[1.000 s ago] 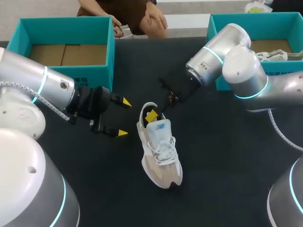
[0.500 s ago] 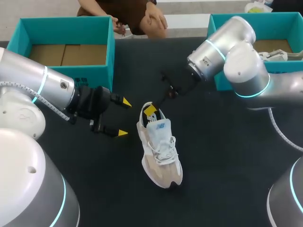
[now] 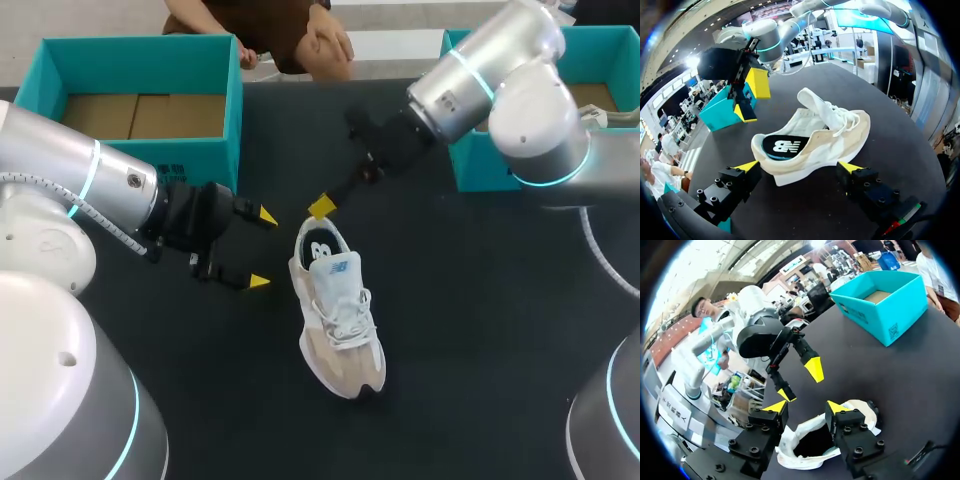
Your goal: Take the shoe out of the shoebox, open the shoe tongue, remove and reinsert the insole, then place the shoe into the shoebox
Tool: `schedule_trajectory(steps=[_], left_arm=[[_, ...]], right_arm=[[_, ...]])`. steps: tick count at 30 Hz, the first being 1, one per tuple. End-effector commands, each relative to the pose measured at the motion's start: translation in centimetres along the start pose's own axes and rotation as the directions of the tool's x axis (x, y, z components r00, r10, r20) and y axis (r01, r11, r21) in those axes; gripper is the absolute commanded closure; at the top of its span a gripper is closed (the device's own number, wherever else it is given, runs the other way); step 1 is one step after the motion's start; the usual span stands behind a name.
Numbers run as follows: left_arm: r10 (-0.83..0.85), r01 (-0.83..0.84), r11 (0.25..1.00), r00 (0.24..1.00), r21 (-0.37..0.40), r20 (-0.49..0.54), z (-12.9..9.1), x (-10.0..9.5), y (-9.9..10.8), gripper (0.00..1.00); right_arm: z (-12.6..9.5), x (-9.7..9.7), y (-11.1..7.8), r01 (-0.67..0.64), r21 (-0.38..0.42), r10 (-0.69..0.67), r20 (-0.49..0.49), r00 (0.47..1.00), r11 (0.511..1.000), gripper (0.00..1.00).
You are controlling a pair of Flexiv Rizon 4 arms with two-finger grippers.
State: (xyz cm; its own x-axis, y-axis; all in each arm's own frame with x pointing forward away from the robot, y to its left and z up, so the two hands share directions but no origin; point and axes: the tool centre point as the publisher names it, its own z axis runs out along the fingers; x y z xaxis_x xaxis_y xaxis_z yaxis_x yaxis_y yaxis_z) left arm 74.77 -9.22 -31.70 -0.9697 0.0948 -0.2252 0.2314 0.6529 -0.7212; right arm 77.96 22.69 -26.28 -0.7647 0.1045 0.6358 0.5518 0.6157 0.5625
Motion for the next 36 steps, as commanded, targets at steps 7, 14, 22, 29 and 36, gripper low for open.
schedule_trajectory(steps=[7, 14, 22, 29, 36], left_arm=[[0.000, 0.000, 1.000, 1.000, -0.005, -0.001, 0.0, 0.0, -0.1, 0.00], [0.000, 0.000, 1.000, 1.000, -0.005, -0.001, 0.0, 0.0, -0.1, 0.00], [0.003, -0.002, 1.000, 1.000, 0.013, -0.028, -0.7, -0.2, -0.2, 0.00], [0.171, -0.165, 0.983, 0.982, 0.077, -0.083, -5.8, -1.7, -0.7, 0.00], [0.201, -0.200, 0.977, 0.979, 0.079, -0.011, -9.4, -3.5, -0.6, 0.00]], right_arm=[[-2.1, 4.0, -3.5, -0.093, -0.077, 0.103, 0.124, 0.987, 0.993, 0.67], [-3.1, 4.4, -3.7, -0.228, -0.090, 0.243, 0.230, 0.942, 0.969, 1.00], [-3.1, 4.7, -3.4, -0.355, -0.122, 0.374, 0.376, 0.847, 0.927, 1.00], [-3.1, 4.7, -3.4, -0.355, -0.122, 0.374, 0.376, 0.847, 0.927, 1.00], [-3.1, 4.7, -3.4, -0.355, -0.122, 0.374, 0.376, 0.847, 0.927, 1.00]])
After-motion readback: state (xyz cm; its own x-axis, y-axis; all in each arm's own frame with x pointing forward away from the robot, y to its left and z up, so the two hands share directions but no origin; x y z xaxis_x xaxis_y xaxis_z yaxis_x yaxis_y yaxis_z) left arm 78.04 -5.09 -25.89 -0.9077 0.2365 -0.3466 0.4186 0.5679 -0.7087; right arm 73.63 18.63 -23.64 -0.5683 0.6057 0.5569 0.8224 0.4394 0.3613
